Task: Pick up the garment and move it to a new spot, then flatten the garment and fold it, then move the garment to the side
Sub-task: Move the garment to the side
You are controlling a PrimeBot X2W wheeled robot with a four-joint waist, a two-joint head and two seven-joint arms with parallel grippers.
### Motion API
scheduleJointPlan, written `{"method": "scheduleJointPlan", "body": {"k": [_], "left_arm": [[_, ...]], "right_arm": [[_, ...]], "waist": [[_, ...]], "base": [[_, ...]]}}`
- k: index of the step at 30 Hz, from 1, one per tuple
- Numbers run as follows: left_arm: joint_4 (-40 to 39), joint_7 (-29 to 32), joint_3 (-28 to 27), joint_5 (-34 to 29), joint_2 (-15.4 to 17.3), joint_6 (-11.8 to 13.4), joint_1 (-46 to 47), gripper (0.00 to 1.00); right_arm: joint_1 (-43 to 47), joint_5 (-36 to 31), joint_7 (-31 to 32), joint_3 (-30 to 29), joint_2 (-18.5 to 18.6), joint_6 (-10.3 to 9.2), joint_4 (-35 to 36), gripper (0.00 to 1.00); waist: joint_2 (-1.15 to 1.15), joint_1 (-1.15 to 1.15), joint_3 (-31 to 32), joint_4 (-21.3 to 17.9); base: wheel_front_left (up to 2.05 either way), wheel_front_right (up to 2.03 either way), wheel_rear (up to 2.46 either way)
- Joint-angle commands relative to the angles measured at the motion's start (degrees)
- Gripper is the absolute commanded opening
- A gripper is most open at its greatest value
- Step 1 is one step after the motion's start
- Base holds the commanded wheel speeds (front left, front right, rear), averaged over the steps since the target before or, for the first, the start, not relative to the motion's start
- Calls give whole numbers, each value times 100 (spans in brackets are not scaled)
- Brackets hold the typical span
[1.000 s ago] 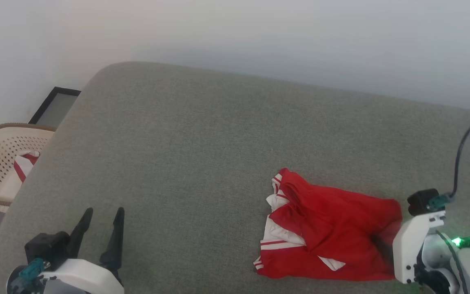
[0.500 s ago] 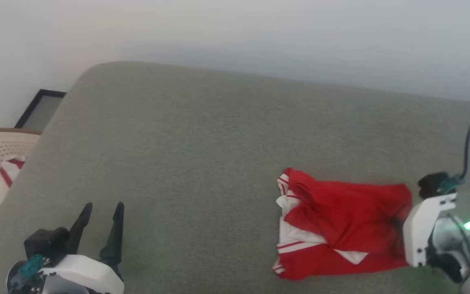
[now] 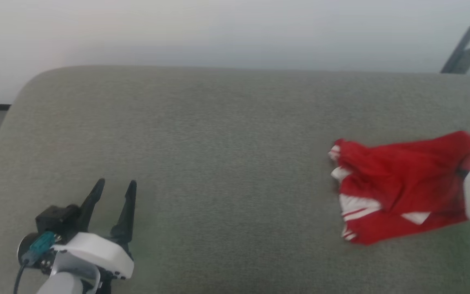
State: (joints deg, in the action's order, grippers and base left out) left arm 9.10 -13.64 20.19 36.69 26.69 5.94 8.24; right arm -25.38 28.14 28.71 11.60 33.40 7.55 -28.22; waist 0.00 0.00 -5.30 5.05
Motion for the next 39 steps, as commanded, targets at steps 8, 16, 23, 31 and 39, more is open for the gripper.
{"method": "scheduleJointPlan", "body": {"k": [8,16,23,31,39], "left_arm": [[269,36,248,-191,-143,-208,693,100],[514,58,508,-377,-343,-385,1335,100],[720,101,705,-502,-479,-528,1851,100],[1014,129,919,-666,-659,-697,2456,100],[1320,70,1054,-743,-830,-823,2876,100]], "right_arm": [[-679,-58,-390,123,654,-13,-315,0],[-1385,-108,-950,456,1055,-13,-867,0],[-1876,-243,-1461,831,1237,-13,-1327,0],[-2447,-490,-1989,1246,1269,-13,-2204,0],[-2959,-825,-2663,1553,1001,-13,-3322,0]], "waist": [[0,0,-353,-573],[0,0,-733,-1006],[0,0,-1038,-1232],[0,0,-1418,-1374],[0,0,-1703,-1353]], "base": [[0,0,0],[0,0,0],[0,0,0],[0,0,0],[0,0,0]]}}
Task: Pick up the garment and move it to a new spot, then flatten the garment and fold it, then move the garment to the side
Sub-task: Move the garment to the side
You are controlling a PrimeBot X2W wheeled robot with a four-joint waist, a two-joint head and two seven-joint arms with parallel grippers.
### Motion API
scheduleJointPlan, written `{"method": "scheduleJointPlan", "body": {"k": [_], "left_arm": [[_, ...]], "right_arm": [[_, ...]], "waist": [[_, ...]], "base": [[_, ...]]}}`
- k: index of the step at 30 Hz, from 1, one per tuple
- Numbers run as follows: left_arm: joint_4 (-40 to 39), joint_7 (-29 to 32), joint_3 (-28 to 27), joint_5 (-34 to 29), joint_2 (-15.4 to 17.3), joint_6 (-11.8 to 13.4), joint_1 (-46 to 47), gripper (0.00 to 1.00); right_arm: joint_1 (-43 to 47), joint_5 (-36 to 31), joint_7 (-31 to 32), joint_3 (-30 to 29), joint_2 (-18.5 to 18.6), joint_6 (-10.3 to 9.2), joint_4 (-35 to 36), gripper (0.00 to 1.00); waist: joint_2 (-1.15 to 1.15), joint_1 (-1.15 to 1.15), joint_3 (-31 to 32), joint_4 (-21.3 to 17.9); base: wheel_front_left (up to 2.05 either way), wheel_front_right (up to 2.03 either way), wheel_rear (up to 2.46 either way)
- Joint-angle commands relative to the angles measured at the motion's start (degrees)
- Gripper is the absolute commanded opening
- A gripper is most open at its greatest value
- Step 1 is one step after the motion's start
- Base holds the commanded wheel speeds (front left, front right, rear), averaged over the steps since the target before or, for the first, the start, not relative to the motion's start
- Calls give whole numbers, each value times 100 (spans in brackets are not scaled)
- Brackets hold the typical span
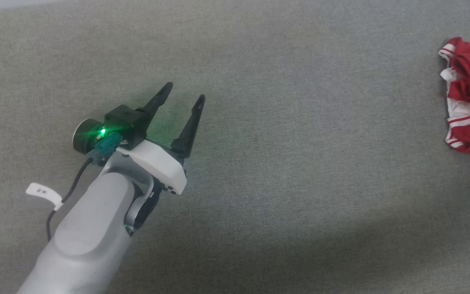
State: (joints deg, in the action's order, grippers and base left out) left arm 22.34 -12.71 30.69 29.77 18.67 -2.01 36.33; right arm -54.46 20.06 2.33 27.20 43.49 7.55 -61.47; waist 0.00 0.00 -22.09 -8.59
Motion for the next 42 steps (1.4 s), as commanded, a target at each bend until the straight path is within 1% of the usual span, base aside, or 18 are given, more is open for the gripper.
{"method": "scheduleJointPlan", "body": {"k": [1,4,8,9,10,12,14,20,25,29,32,33,37,42], "left_arm": [[33,-34,16,-57,-41,-32,105,100],[144,-56,47,-59,-61,-86,216,100],[277,-77,93,-54,-125,-143,321,100],[311,-91,95,-52,-122,-153,337,100],[338,-106,90,-49,-119,-163,357,100],[380,-119,69,-36,-103,-180,384,100],[420,-151,46,-6,-83,-198,379,100],[482,-207,-49,49,-47,-225,241,100],[454,-236,-146,41,-22,-172,61,100],[352,-256,-305,30,17,-132,-173,100],[165,-249,-476,-53,45,-103,-387,100],[45,-250,-629,-58,57,-100,-571,100],[-197,-250,-940,-139,74,-83,-962,100],[-255,-251,-1254,-126,122,-127,-1496,100]], "right_arm": [[-100,-49,-66,22,-69,-13,-131,0],[-211,-104,-171,79,-262,-12,-482,0],[-350,-131,-278,89,-389,-12,-846,0],[-361,-137,-289,104,-425,-12,-887,16],[-374,-127,-314,108,-466,-12,-926,23],[-430,-124,-352,105,-483,-12,-1008,45],[-480,-149,-422,92,-472,-13,-1057,100],[-542,-134,-581,-8,-480,-13,-1173,100],[-538,-77,-702,-38,-555,-13,-1199,100],[-462,-33,-933,-67,-656,-13,-1212,100],[-347,16,-1119,-109,-731,-12,-1217,100],[-263,31,-1229,-139,-789,-12,-1226,100],[-70,88,-1493,-235,-926,-12,-1224,100],[208,88,-1713,-309,-1112,-12,-1149,100]], "waist": [[0,0,-44,22],[0,0,-105,65],[0,0,-139,127],[0,0,-141,138],[0,0,-140,148],[0,0,-130,167],[0,0,-101,186],[0,0,73,250],[0,0,243,282],[0,0,461,325],[0,0,652,377],[0,0,789,424],[0,0,1091,522],[0,0,1493,631]], "base": [[0,0,0],[0,0,0],[0,0,0],[0,0,0],[0,0,0],[0,0,0],[0,0,0],[0,0,0],[0,0,0],[0,0,0],[0,0,0],[0,0,0],[0,0,0],[0,0,0]]}}
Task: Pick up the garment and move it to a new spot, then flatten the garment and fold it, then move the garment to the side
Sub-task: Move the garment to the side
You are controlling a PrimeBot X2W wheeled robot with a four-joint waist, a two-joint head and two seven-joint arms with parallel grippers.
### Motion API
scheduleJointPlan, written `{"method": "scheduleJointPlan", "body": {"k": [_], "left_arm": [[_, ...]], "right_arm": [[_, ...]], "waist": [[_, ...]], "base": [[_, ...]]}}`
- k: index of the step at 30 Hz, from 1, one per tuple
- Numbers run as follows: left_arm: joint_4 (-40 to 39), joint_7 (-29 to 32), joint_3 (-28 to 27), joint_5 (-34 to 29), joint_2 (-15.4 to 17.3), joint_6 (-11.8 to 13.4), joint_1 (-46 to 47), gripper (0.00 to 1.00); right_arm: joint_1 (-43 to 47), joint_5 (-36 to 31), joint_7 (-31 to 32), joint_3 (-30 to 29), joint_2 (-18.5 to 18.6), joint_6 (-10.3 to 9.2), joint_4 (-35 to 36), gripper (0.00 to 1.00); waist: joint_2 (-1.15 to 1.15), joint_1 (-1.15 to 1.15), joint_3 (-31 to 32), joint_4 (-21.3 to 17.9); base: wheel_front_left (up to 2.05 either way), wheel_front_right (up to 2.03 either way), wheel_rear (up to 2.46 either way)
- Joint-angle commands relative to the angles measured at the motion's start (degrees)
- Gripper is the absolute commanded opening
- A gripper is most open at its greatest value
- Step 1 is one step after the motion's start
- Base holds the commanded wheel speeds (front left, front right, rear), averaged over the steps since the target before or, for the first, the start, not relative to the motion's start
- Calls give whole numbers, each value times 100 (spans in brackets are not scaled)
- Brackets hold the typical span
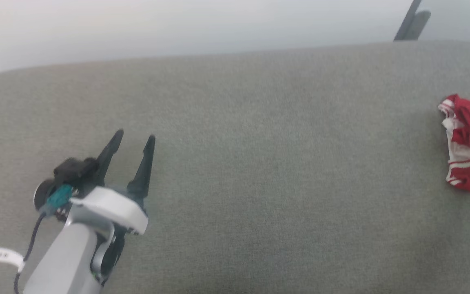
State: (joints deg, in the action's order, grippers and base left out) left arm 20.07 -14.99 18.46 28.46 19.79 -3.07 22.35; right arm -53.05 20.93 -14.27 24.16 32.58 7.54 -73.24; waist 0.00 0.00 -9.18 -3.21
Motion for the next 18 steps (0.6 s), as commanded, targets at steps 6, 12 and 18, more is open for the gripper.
{"method": "scheduleJointPlan", "body": {"k": [6,12,18], "left_arm": [[-298,-23,-431,-172,94,42,-791,100],[-722,-23,-985,-210,67,28,-1513,100],[-1029,-23,-1420,-351,40,-19,-2121,100]], "right_arm": [[604,-164,-88,-313,-268,-12,610,100],[1481,-595,-89,-1022,-536,-11,1549,100],[2298,-1161,-90,-1895,-892,-11,2421,100]], "waist": [[0,0,690,207],[0,0,1014,324],[0,0,1180,426]], "base": [[0,0,0],[0,0,0],[0,0,0]]}}
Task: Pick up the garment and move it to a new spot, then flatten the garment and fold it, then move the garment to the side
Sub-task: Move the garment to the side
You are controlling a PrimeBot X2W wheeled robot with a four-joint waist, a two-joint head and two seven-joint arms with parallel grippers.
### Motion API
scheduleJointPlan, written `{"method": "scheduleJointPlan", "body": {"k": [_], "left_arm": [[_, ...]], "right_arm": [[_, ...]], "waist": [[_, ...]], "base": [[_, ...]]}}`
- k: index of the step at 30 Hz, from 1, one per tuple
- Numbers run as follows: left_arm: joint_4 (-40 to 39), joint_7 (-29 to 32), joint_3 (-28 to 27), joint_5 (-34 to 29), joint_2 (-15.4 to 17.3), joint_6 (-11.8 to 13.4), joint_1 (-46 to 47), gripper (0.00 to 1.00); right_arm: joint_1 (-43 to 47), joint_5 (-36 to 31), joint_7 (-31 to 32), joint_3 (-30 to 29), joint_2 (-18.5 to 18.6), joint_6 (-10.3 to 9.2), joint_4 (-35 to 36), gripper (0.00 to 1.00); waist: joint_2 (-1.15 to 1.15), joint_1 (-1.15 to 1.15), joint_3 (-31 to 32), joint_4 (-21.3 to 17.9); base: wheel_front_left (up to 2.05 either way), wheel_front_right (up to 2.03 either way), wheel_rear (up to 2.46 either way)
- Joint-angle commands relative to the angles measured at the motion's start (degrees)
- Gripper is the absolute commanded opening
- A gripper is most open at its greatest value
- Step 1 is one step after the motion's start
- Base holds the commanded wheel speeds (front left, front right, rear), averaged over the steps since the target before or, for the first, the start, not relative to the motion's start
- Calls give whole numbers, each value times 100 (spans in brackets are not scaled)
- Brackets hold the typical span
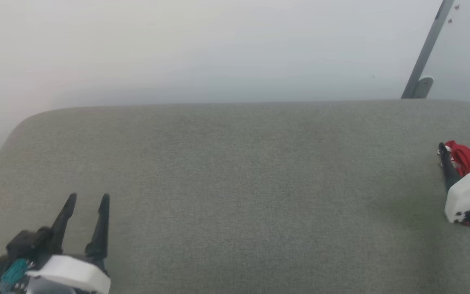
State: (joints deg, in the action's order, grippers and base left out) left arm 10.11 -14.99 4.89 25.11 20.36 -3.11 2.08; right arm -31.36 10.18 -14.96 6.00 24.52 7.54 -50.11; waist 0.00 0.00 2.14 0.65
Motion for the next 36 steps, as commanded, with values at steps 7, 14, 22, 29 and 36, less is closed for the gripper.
{"method": "scheduleJointPlan", "body": {"k": [7,14,22,29,36], "left_arm": [[-177,-24,-398,-166,-125,-30,-493,100],[-247,-24,-670,-300,-235,-99,-766,100],[-176,-24,-803,-410,-364,-220,-901,100],[-142,-24,-842,-506,-426,-301,-910,100],[-105,-24,-877,-512,-453,-358,-887,100]], "right_arm": [[936,-570,-21,-805,-555,-11,1069,100],[1782,-959,-21,-1330,-1148,-11,2004,100],[2523,-1088,-21,-1474,-1590,-11,2752,100],[2941,-1028,-21,-1524,-1838,-11,3166,100],[3200,-1035,-21,-1511,-1975,-11,3473,100]], "waist": [[0,0,144,119],[0,0,191,154],[0,0,190,144],[0,0,180,135],[0,0,161,118]], "base": [[0,0,0],[0,0,0],[0,0,0],[0,0,0],[0,0,0]]}}
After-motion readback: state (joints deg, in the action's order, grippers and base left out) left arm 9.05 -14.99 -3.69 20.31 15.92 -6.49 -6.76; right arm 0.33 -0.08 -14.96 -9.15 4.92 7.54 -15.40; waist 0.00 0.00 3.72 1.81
